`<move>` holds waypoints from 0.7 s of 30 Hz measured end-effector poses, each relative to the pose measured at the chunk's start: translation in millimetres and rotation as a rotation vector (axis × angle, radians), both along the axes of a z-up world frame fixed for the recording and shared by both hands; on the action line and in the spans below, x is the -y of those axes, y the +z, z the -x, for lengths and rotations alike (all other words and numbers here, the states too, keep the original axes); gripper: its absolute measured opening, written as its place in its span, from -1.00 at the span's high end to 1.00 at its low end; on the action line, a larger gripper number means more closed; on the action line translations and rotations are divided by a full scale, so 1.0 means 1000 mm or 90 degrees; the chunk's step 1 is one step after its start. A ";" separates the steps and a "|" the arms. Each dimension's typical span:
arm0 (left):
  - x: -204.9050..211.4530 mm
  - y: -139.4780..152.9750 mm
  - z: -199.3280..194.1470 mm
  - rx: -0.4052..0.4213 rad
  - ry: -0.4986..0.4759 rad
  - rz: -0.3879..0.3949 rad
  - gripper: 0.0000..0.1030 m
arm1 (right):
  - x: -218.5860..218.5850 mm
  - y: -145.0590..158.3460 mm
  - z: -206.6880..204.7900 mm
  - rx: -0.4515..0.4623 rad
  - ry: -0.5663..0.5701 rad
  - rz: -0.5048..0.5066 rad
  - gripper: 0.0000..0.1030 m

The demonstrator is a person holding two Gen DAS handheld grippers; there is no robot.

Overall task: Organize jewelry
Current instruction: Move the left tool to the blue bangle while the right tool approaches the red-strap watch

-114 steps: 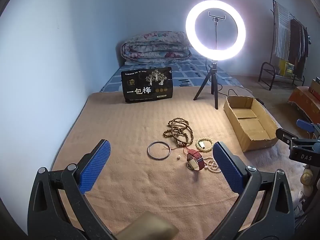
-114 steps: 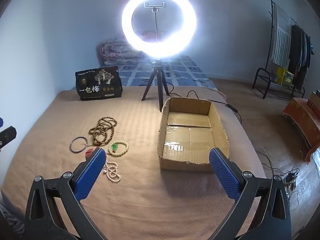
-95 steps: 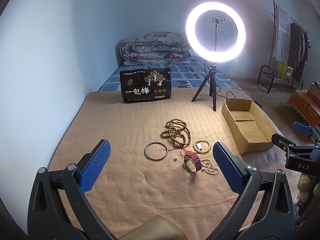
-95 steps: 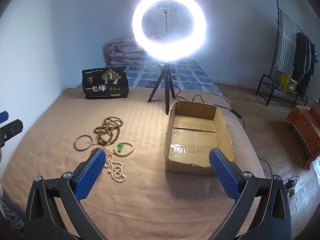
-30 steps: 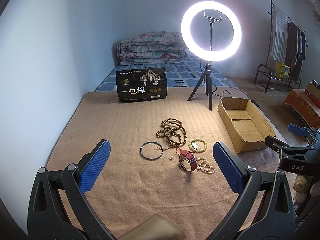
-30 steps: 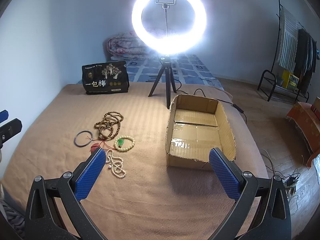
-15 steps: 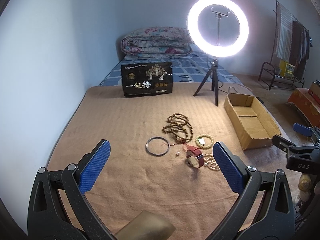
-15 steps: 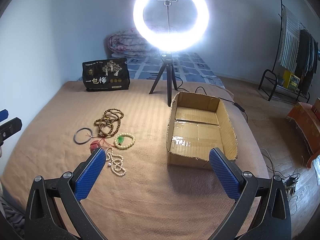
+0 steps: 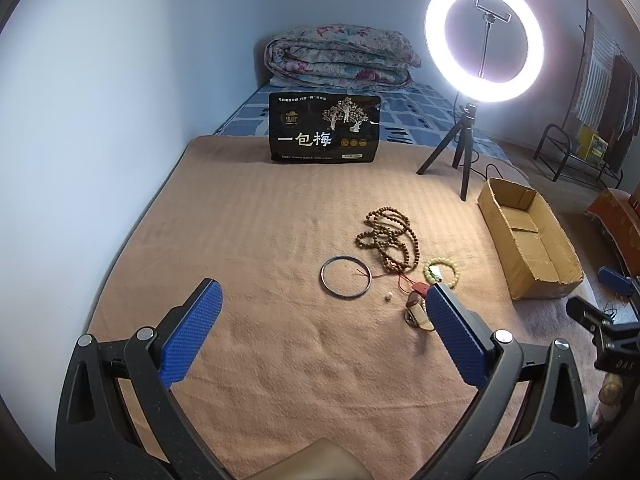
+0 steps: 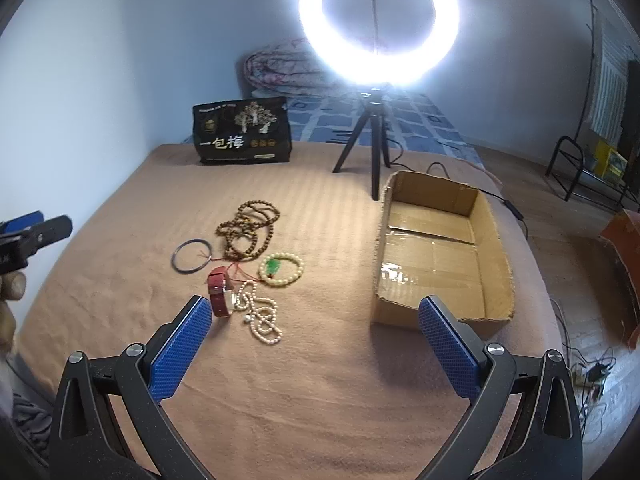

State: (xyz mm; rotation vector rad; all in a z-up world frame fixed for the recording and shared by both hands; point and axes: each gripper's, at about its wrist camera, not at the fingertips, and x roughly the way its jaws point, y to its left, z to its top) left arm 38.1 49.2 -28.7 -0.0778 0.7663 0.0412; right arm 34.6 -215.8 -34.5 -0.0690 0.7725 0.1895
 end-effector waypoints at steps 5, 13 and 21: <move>-0.007 -0.008 -0.013 -0.033 -0.005 0.026 -1.00 | -0.010 -0.006 -0.005 -0.015 0.031 0.004 -0.99; -0.004 -0.026 -0.031 -0.074 -0.042 0.029 -1.00 | -0.025 -0.020 -0.022 -0.069 0.073 -0.004 -0.99; 0.009 -0.057 -0.051 -0.112 -0.096 0.023 -1.00 | -0.041 -0.043 -0.038 -0.130 0.114 -0.016 -0.99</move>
